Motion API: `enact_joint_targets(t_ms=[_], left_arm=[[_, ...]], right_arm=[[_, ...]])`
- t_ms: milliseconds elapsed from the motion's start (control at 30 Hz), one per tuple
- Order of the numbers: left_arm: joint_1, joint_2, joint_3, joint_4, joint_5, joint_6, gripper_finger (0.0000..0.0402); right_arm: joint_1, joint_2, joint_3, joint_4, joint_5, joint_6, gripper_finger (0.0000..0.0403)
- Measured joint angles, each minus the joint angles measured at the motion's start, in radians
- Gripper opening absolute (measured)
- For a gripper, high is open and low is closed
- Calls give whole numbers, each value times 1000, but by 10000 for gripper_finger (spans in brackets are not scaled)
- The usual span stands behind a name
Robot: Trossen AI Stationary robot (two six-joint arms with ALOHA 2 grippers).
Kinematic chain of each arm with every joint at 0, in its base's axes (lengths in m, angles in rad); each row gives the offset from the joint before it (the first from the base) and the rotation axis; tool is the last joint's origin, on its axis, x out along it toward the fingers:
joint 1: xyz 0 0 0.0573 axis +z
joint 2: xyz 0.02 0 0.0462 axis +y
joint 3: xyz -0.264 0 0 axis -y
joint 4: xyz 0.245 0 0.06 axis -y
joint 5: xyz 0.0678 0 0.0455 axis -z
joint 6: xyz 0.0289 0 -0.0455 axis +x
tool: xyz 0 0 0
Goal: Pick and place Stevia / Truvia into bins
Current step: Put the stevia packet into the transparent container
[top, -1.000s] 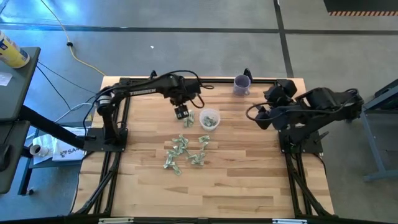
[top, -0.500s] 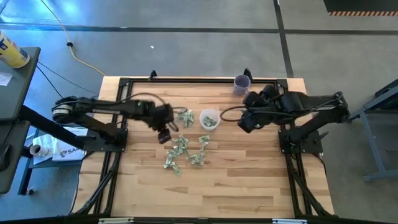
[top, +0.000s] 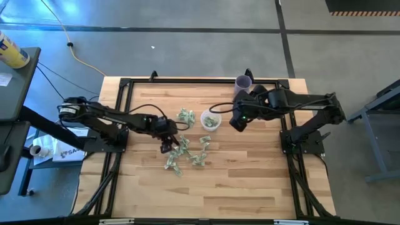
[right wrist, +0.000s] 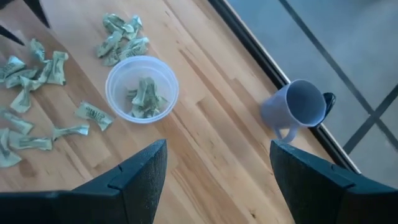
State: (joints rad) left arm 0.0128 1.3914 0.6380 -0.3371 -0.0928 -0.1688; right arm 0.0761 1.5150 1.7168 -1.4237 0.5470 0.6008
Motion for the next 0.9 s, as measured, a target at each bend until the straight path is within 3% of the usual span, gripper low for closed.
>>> enact_joint_targets(t_ms=[133,367,467,733,900], left_arm=[[-1,29,1,49,1,80,267],[-15,31,54,-59,11,94,288],[-14,63,55,-7,66,124,286],[-13,186,59,111,76,165,246],[-13,222,61,119,75,165,190]], right_arm=[[0,0,0,-1,-6,26,275],[0,0,0,-22,-28,52,275],[0,0,0,-23,-9,48,275],[0,0,0,-40,-1,47,275],[0,0,0,-54,-1,49,275]])
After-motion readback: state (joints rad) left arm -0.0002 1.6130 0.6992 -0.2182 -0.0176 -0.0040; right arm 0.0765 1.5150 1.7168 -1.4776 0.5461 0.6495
